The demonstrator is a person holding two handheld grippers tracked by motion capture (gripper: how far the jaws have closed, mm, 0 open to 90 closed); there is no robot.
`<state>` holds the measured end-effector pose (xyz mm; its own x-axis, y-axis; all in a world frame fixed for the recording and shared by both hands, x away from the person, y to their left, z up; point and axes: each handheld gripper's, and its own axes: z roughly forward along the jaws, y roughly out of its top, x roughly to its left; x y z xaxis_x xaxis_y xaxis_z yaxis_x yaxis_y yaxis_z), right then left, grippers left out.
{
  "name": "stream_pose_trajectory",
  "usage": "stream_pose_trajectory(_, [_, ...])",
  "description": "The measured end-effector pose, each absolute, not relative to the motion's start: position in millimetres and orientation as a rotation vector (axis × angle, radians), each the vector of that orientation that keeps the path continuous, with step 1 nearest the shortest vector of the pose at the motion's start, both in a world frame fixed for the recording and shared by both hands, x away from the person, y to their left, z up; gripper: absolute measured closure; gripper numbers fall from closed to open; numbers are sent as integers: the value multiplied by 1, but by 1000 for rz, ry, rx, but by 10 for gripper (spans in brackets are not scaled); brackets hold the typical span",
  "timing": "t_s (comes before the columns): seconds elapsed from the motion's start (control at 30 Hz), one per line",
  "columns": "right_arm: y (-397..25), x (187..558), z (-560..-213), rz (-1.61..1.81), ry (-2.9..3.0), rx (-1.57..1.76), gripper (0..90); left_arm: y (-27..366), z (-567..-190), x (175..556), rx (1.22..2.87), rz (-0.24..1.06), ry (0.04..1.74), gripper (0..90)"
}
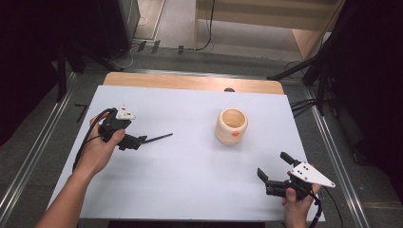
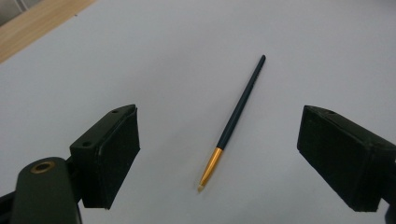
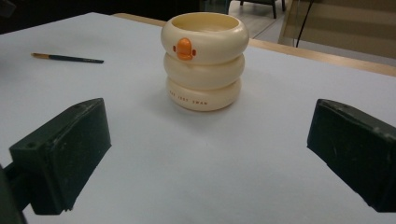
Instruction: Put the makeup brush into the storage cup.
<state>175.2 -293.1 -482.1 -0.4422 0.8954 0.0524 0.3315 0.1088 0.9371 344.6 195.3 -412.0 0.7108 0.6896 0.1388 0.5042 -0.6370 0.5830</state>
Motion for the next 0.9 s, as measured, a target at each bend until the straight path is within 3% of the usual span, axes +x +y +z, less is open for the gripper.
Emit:
stream_pose_trajectory(0.33, [-293,176,-484,1327,1865,1185,0,172,-424,369,2610,379,876,157])
stream_pose_trajectory(0.53, [-292,176,-484,1323,1871,1187,0,159,-435,376,2760,422,880,209])
stream_pose_trajectory(0.77, [-290,178,-486,1317,1889,1187,0,155,-445,388,2877,288,861,223])
stream_pose_trajectory(0.9, [-288,179,-486,1315,1900,1186,0,154,-448,396,2873,222,892,305])
